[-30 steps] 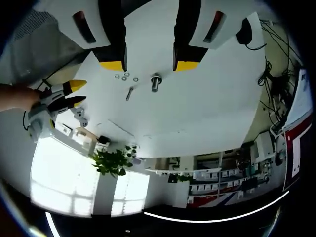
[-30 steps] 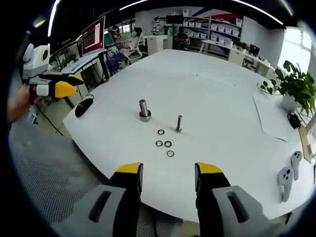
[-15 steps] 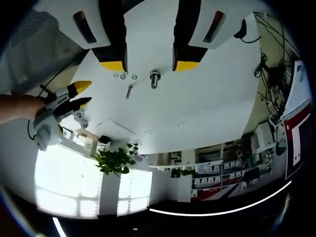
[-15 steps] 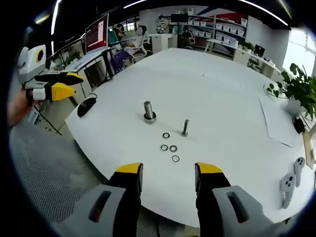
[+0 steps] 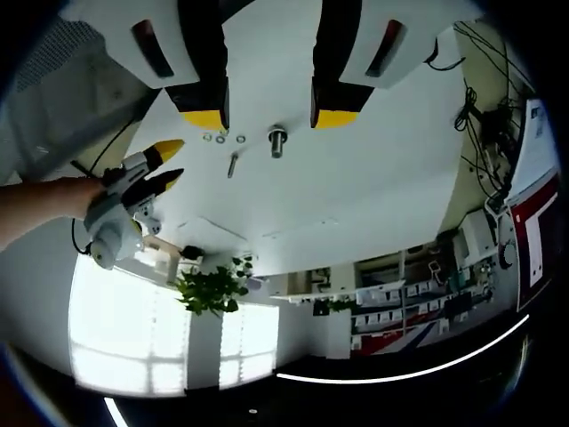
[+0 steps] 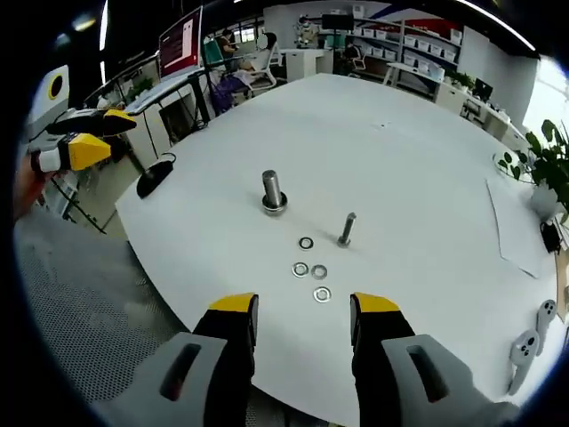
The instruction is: Place the washer onto the threaded stud by aligning its center hole with the stud, sliding it down to the base, and recovering from edge contact or off-axis alignment until the washer reaches the visible bottom stop.
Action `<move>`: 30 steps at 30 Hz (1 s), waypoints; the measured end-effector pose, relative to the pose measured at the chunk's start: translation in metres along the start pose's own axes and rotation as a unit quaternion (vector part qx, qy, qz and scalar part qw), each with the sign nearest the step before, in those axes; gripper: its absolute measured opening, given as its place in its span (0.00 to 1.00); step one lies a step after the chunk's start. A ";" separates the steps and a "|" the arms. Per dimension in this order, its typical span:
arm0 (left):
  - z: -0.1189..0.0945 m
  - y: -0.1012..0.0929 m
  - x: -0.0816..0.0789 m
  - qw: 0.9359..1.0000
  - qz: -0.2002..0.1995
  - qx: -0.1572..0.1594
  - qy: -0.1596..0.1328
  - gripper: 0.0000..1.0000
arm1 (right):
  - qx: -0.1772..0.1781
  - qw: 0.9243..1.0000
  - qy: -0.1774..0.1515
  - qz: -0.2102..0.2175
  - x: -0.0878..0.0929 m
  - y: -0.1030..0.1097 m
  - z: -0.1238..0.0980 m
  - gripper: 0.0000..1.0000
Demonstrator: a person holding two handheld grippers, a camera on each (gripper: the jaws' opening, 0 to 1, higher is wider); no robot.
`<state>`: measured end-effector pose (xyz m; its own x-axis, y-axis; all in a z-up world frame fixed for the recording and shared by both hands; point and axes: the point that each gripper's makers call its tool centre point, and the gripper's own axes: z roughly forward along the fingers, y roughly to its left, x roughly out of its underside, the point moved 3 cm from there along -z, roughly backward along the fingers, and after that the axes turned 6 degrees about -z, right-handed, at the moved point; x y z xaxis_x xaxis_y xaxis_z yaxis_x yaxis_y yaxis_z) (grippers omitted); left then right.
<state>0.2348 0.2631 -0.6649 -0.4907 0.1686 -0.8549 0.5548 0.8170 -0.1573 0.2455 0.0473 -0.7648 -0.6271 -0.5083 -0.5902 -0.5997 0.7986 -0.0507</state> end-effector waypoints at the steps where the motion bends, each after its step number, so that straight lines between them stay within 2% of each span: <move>1: 0.000 0.000 -0.001 1.000 -0.001 0.000 -0.003 0.35 | -0.002 1.000 0.004 -0.006 0.000 0.000 0.003 0.42; 4: 0.002 0.000 0.001 1.000 -0.014 0.005 -0.007 0.35 | -0.005 1.000 0.012 -0.011 0.000 -0.001 0.009 0.38; 8: 0.006 0.000 0.005 1.000 -0.008 0.006 0.001 0.35 | -0.009 1.000 0.024 -0.005 0.003 -0.005 0.014 0.38; 15: 0.006 0.000 0.001 1.000 -0.017 0.014 -0.011 0.35 | -0.013 0.998 0.055 -0.014 0.014 -0.009 0.023 0.38; 30: 0.009 -0.005 0.004 1.000 -0.005 0.023 -0.004 0.37 | -0.027 0.994 0.096 -0.037 0.019 -0.013 0.047 0.37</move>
<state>0.2356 0.2549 -0.6722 -0.4910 0.1569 -0.8569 0.5806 0.7923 -0.1876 0.2648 0.0421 -0.8138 -0.6602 -0.6215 -0.4218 -0.6707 0.7406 -0.0416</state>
